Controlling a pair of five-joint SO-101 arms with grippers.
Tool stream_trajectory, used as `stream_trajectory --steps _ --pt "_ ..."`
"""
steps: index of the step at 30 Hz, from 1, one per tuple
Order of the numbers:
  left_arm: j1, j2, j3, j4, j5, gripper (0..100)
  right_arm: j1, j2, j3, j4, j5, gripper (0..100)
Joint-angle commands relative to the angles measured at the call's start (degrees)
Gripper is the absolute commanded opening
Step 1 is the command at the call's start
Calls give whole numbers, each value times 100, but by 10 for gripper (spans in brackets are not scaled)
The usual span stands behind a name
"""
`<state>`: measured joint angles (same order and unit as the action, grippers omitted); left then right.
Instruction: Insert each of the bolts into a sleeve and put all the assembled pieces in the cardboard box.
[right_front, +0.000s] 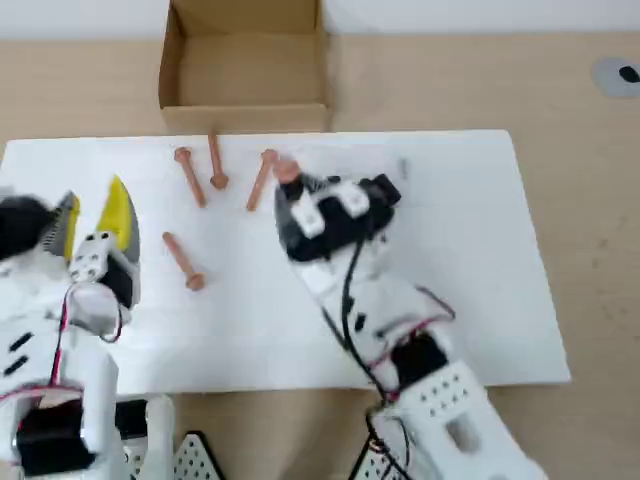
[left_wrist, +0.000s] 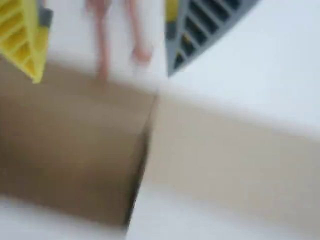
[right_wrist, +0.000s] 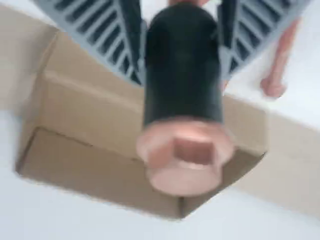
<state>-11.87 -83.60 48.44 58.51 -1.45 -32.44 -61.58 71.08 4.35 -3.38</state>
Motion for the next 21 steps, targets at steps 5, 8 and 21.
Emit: stream_trajectory --steps 5,8,21 --pt "114 488 -88 325 -176 174 541 3679 -3600 -589 70 9" --pt "105 479 149 325 -176 174 664 4954 -4857 -589 62 9" --pt "97 444 914 316 -1011 174 1156 10035 -9851 -571 70 9"
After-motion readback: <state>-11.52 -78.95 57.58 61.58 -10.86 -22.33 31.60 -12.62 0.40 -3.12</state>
